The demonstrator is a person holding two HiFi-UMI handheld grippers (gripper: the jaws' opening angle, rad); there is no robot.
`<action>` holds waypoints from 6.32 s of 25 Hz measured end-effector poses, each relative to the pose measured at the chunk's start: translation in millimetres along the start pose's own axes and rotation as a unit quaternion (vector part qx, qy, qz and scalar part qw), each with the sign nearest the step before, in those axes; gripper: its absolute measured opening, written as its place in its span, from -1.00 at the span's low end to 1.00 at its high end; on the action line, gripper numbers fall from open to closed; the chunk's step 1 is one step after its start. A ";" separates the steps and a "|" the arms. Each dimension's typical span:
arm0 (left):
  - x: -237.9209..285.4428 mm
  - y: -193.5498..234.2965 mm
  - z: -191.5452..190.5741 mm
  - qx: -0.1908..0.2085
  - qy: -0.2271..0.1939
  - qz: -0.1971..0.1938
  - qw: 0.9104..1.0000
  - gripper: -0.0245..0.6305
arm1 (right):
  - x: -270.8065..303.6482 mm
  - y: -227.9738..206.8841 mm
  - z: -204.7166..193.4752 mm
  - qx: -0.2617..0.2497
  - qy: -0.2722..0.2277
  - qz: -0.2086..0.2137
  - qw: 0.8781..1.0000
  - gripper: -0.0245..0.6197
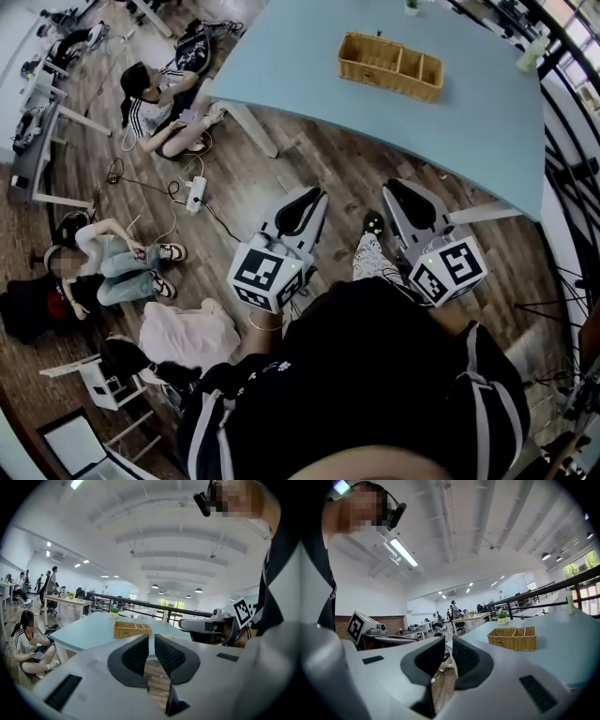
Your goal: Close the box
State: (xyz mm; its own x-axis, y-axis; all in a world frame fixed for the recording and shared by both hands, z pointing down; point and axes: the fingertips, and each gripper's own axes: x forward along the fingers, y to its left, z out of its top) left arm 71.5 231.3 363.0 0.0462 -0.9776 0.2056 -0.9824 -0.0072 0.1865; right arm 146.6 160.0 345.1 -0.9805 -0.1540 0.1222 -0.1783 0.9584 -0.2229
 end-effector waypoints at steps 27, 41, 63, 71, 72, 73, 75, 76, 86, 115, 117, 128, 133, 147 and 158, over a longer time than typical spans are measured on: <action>156.0 44.2 62.1 0.010 0.029 0.002 1.000 -0.76 | 71.4 -153.6 54.2 0.028 -0.010 0.009 1.000 -0.67; 217.5 72.8 71.7 -0.012 0.023 0.004 1.000 -0.71 | 107.0 -208.6 65.8 0.016 0.008 0.012 1.000 -0.63; 318.5 187.3 90.4 -0.027 0.046 -0.061 0.997 -0.68 | 207.4 -280.2 78.6 0.028 0.012 -0.060 0.998 -0.61; 354.9 236.5 98.1 -0.036 0.074 -0.102 0.991 -0.63 | 244.8 -301.9 83.4 0.046 0.020 -0.113 0.992 -0.61; 360.2 242.3 99.3 -0.038 0.079 -0.106 0.990 -0.63 | 249.2 -305.3 84.4 0.047 0.021 -0.118 0.992 -0.61; 364.9 247.2 100.0 -0.039 0.084 -0.112 0.989 -0.63 | 253.0 -308.2 84.9 0.049 0.023 -0.123 0.991 -0.61; 372.6 254.5 99.5 -0.043 0.094 -0.122 0.987 -0.60 | 258.1 -312.2 84.1 0.052 0.026 -0.132 0.990 -0.61; 376.2 257.3 98.1 -0.046 0.099 -0.127 0.986 -0.59 | 259.8 -313.9 82.8 0.054 0.028 -0.138 0.989 -0.61; 414.7 278.3 73.4 -0.089 0.149 -0.176 0.969 -0.56 | 272.2 -330.9 73.3 0.071 0.052 -0.191 0.978 -0.60; 493.6 317.2 -10.7 -0.376 0.272 -0.235 0.854 -0.27 | 262.1 -360.4 45.9 0.125 0.071 -0.302 0.943 -0.60; 497.2 317.1 -13.5 -0.392 0.274 -0.237 0.846 -0.26 | 258.9 -360.1 44.6 0.127 0.071 -0.309 0.940 -0.60; 516.2 308.0 -22.5 -0.426 0.285 -0.245 0.823 -0.21 | 248.9 -355.6 44.6 0.130 0.065 -0.336 0.931 -0.60; 521.8 314.6 -25.5 -0.434 0.282 -0.216 0.828 -0.31 | 244.1 -354.1 44.1 0.131 0.061 -0.344 0.928 -0.60; 523.6 315.6 3.2 -0.344 0.249 -0.203 0.882 -0.56 | 237.9 -364.9 49.1 0.113 0.054 -0.348 0.929 -0.60; 517.4 313.3 32.9 -0.297 0.197 -0.207 0.911 -0.65 | 249.1 -412.1 55.9 0.185 0.006 -0.309 0.933 -0.64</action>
State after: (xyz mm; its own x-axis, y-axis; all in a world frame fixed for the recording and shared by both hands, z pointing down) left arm -218.5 -283.7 496.1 0.5661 -0.7653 0.3065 -0.6003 -0.1279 0.7895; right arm -28.8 -286.8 413.3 -0.6810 -0.6441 0.3484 -0.7272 0.5392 -0.4247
